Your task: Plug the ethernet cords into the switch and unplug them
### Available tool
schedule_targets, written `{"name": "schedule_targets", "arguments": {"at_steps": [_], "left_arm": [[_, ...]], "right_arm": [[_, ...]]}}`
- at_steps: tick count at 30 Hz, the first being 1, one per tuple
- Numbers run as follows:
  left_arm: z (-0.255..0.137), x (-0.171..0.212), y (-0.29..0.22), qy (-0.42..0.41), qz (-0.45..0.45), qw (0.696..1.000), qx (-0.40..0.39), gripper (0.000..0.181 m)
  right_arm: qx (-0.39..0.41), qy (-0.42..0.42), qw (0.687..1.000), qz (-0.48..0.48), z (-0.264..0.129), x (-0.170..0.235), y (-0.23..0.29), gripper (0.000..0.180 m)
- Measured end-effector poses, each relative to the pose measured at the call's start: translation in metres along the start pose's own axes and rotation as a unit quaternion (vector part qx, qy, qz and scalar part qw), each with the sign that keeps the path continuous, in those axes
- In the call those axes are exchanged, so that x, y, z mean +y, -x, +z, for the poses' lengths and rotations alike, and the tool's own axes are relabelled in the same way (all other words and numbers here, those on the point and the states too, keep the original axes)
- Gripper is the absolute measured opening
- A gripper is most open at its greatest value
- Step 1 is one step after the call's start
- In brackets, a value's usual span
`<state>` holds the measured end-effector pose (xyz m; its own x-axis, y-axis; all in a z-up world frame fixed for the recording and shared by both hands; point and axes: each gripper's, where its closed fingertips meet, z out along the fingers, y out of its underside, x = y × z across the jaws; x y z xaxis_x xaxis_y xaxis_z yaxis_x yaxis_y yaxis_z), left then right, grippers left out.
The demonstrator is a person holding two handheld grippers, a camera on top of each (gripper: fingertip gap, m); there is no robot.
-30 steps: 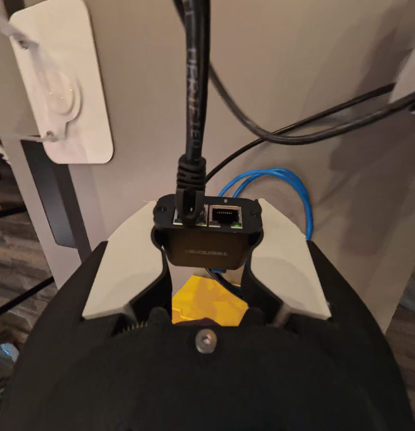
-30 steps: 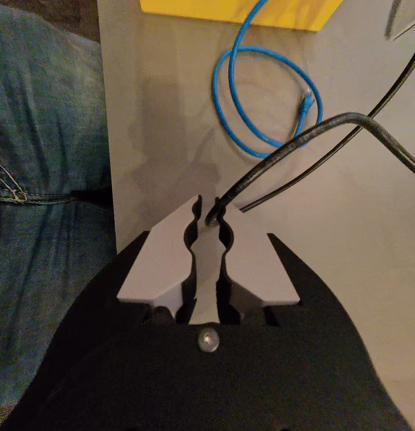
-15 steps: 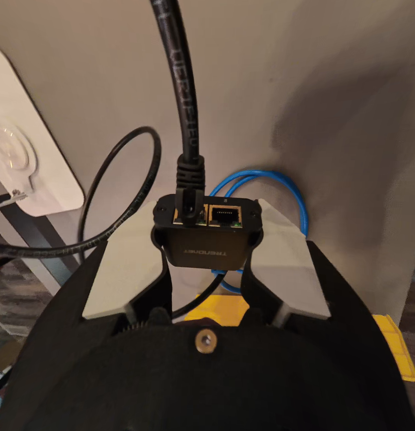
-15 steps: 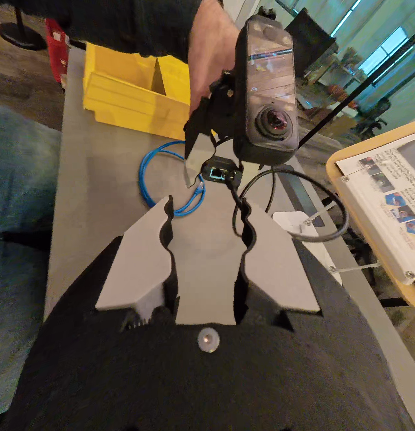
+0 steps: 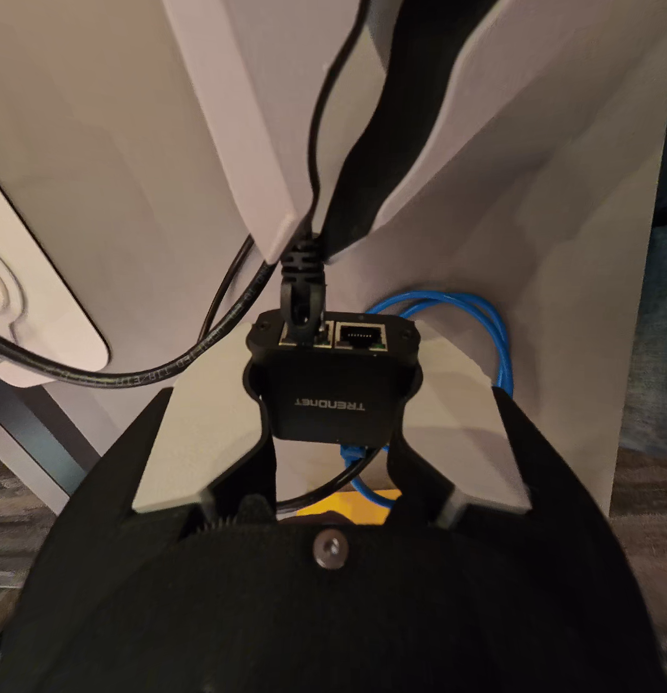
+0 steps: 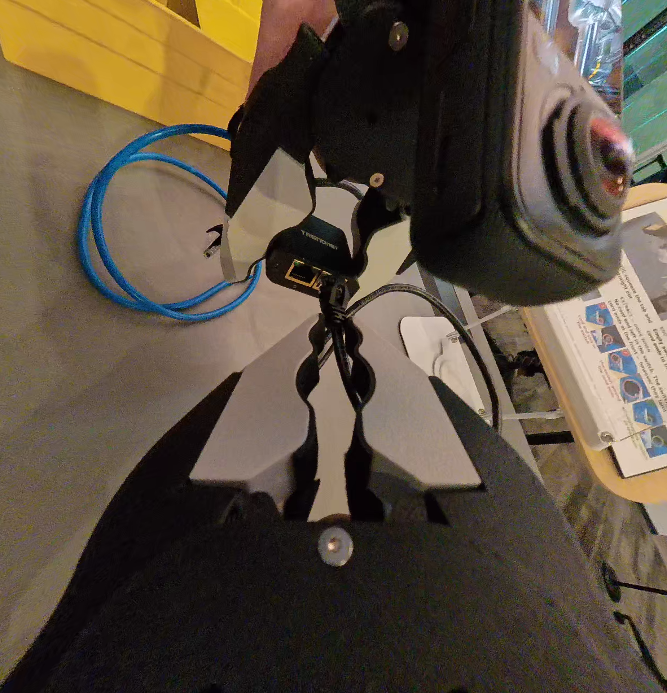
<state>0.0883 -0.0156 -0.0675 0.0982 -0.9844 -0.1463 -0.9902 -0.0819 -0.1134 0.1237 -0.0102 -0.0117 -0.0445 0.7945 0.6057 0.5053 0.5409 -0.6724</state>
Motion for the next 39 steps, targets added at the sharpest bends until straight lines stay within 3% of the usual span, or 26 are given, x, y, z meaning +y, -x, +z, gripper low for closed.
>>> {"name": "schedule_targets", "arguments": {"at_steps": [5, 9, 12, 16, 19, 22, 24, 27, 32, 35, 37, 39], "left_arm": [[-0.011, -0.007, 0.002, -0.042, -0.028, 0.998, -0.025, 0.076], [-0.024, -0.010, 0.002, -0.120, -0.089, 0.988, -0.037, 0.079], [-0.027, 0.000, 0.004, -0.135, -0.138, 0.979, -0.064, 0.081], [-0.054, -0.007, -0.003, -0.215, -0.210, 0.951, -0.077, 0.084], [-0.074, -0.022, -0.035, -0.277, -0.228, 0.933, -0.022, 0.067], [-0.082, -0.058, -0.076, -0.378, -0.249, 0.887, 0.086, 0.047], [-0.064, -0.068, -0.076, -0.401, -0.279, 0.869, 0.083, 0.078], [-0.053, -0.083, -0.063, -0.471, -0.345, 0.804, 0.111, 0.095], [-0.068, -0.089, -0.024, -0.590, -0.384, 0.707, 0.071, 0.099], [-0.075, -0.084, -0.010, -0.620, -0.399, 0.674, 0.048, 0.096], [-0.079, -0.078, -0.007, -0.624, -0.395, 0.674, 0.025, 0.080], [-0.086, -0.074, -0.008, -0.638, -0.389, 0.664, 0.021, 0.076]], "right_arm": [[-0.006, -0.061, 0.994, 0.094, -0.008, -0.003, -0.007, 0.008], [0.002, -0.071, 0.991, 0.116, -0.011, 0.003, -0.008, 0.008], [0.015, -0.069, 0.992, 0.109, -0.014, 0.007, -0.010, 0.008], [0.032, -0.070, 0.990, 0.117, -0.021, 0.012, -0.017, 0.008], [0.044, -0.075, 0.988, 0.124, -0.026, 0.015, -0.024, 0.008], [0.048, -0.086, 0.987, 0.129, -0.030, 0.013, -0.029, 0.008], [0.049, -0.097, 0.985, 0.137, -0.034, 0.009, -0.031, 0.008], [0.048, -0.111, 0.982, 0.146, -0.038, 0.004, -0.033, 0.008], [0.046, -0.125, 0.978, 0.159, -0.047, -0.005, -0.032, 0.008], [0.046, -0.128, 0.977, 0.164, -0.050, -0.006, -0.034, 0.008], [0.047, -0.136, 0.975, 0.170, -0.054, -0.007, -0.037, 0.008], [0.047, -0.141, 0.973, 0.176, -0.058, -0.007, -0.041, 0.008]]}}
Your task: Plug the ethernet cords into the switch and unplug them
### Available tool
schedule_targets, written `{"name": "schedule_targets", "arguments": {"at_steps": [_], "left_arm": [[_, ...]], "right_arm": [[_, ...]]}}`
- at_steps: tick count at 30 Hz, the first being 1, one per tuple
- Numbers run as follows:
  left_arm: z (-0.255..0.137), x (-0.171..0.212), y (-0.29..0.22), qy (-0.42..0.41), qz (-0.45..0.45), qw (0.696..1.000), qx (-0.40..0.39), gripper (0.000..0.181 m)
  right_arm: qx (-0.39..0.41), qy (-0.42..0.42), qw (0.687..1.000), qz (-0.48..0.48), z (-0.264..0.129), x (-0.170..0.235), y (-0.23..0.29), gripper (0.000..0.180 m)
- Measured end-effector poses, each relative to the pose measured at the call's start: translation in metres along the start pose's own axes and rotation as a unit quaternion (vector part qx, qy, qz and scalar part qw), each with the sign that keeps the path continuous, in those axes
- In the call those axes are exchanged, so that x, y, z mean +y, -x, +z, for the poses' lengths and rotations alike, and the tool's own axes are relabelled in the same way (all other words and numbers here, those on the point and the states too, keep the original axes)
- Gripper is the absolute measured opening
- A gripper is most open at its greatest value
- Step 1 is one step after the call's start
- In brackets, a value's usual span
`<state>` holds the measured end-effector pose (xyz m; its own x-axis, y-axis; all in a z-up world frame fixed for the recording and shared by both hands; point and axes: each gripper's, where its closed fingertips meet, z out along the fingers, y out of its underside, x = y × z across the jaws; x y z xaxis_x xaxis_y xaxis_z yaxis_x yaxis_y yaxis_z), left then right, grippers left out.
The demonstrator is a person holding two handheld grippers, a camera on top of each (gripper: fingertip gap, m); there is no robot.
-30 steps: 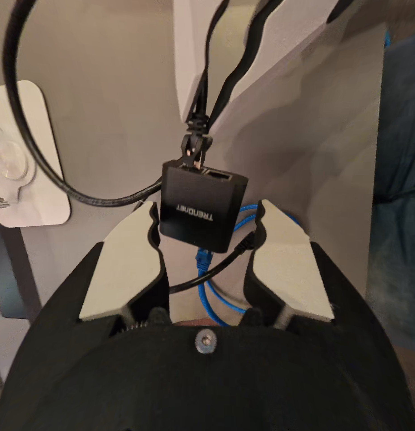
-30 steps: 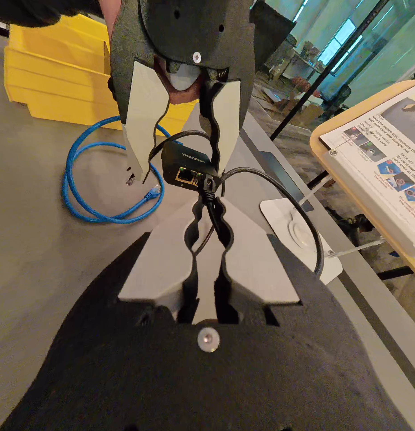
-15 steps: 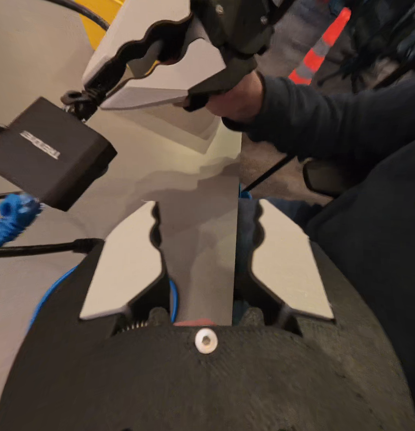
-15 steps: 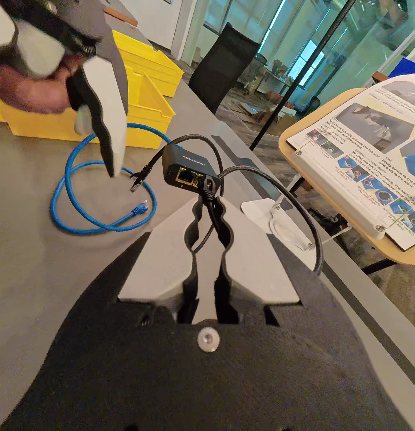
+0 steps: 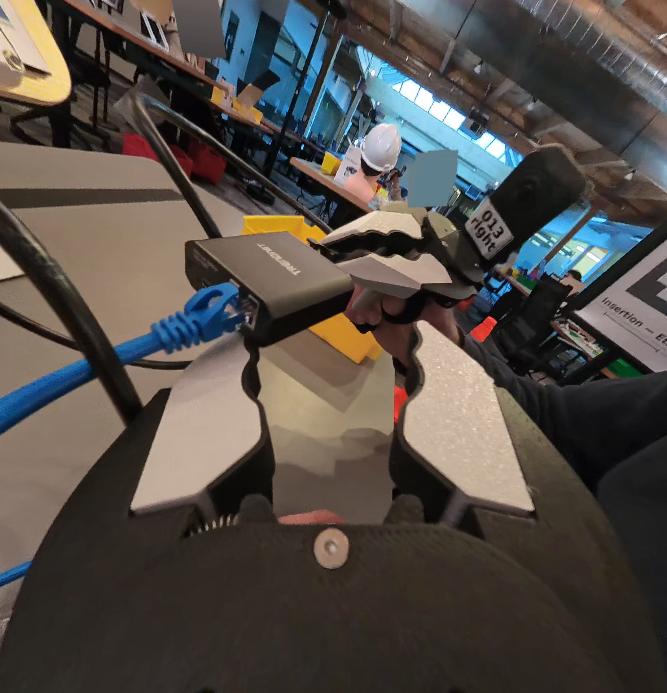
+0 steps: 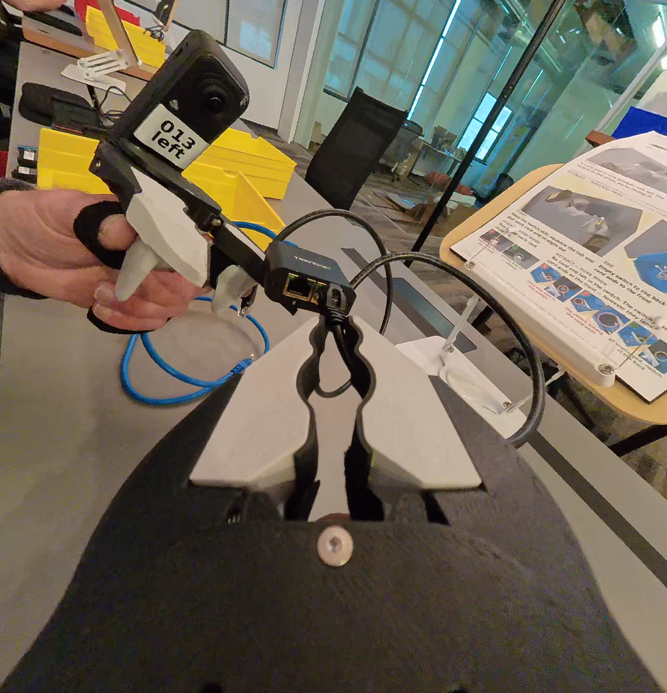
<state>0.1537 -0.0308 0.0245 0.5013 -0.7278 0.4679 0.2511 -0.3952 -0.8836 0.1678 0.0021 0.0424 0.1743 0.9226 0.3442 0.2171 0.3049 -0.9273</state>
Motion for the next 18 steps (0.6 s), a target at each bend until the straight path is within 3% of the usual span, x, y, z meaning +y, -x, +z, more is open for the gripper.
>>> {"name": "schedule_targets", "arguments": {"at_steps": [4, 7, 11, 15, 18], "left_arm": [[-0.011, 0.001, -0.012, 0.029, -0.003, 1.000, 0.000, 0.059], [-0.029, -0.007, -0.030, 0.048, 0.070, 0.996, -0.015, 0.059], [-0.051, -0.039, -0.026, 0.051, 0.165, 0.982, -0.071, 0.078], [-0.044, -0.040, -0.007, 0.151, 0.225, 0.960, -0.076, 0.099], [-0.034, -0.017, 0.014, 0.255, 0.262, 0.928, -0.073, 0.114]], "right_arm": [[-0.004, -0.011, 1.000, 0.011, -0.003, -0.001, -0.004, 0.008], [-0.014, -0.012, 1.000, 0.020, -0.004, 0.004, -0.004, 0.008], [-0.038, -0.027, 0.998, 0.033, -0.005, 0.007, 0.000, 0.008], [-0.076, -0.060, 0.994, 0.049, -0.004, 0.002, 0.011, 0.008], [-0.091, -0.089, 0.989, 0.072, -0.003, -0.004, 0.014, 0.008]]}}
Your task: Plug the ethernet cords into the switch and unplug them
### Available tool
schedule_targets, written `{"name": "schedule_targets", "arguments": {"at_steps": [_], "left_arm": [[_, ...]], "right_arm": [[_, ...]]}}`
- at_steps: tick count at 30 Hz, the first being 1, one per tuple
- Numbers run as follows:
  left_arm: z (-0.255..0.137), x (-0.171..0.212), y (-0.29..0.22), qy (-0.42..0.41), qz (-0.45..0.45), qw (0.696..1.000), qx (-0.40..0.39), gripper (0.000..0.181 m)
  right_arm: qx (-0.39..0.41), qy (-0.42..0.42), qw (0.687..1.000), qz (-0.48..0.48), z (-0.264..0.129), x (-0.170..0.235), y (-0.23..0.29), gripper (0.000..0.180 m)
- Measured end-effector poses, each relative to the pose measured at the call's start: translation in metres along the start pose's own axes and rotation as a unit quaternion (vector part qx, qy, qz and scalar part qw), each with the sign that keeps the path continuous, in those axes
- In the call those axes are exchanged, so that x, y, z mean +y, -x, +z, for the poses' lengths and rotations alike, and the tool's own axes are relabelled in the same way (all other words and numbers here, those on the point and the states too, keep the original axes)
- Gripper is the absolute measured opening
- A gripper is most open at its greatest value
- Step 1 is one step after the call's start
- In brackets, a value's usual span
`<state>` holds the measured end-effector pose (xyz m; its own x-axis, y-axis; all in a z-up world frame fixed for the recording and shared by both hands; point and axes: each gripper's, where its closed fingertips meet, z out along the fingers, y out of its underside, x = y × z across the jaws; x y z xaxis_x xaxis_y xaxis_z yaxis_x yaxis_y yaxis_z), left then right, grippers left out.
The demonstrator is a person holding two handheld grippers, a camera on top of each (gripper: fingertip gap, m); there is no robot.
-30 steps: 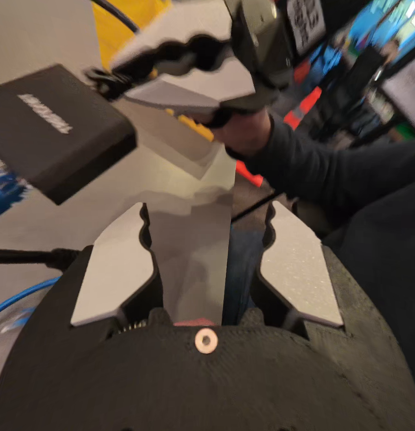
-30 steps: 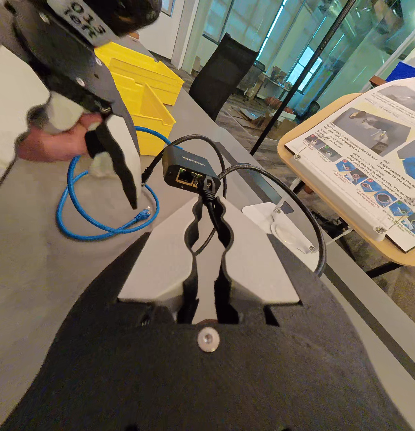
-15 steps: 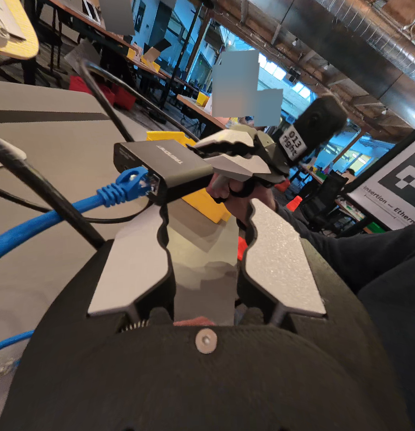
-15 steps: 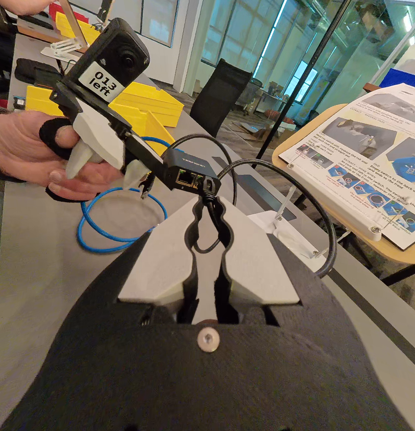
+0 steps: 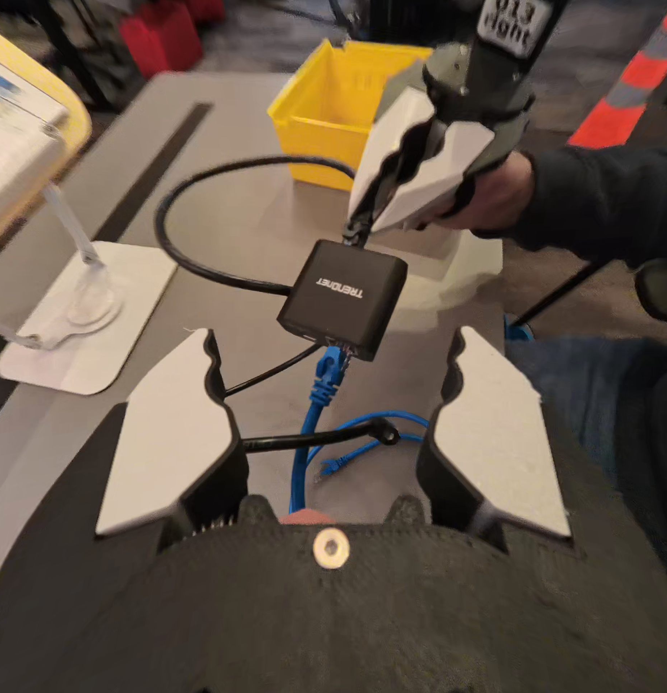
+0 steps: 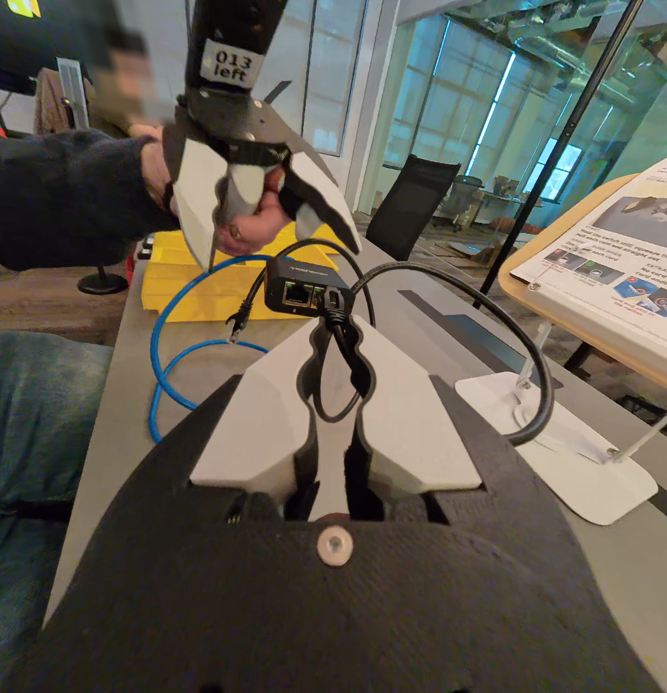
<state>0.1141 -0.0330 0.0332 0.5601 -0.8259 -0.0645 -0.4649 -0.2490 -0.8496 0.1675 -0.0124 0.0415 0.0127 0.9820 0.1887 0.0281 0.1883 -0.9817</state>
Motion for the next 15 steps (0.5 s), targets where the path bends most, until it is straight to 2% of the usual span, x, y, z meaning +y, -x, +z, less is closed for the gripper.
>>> {"name": "schedule_targets", "arguments": {"at_steps": [7, 12, 15], "left_arm": [[0.026, 0.018, -0.011, 0.061, 0.027, 0.995, 0.072, 0.083], [0.037, 0.017, -0.014, 0.026, 0.007, 0.995, 0.092, 0.064], [0.038, 0.010, -0.017, -0.009, -0.014, 0.994, 0.104, 0.064]], "right_arm": [[-0.017, -0.027, 0.999, 0.022, 0.002, 0.001, 0.002, 0.008], [-0.023, -0.037, 0.999, 0.031, 0.000, 0.004, 0.002, 0.008], [-0.023, -0.054, 0.997, 0.041, -0.004, 0.003, 0.000, 0.008]]}}
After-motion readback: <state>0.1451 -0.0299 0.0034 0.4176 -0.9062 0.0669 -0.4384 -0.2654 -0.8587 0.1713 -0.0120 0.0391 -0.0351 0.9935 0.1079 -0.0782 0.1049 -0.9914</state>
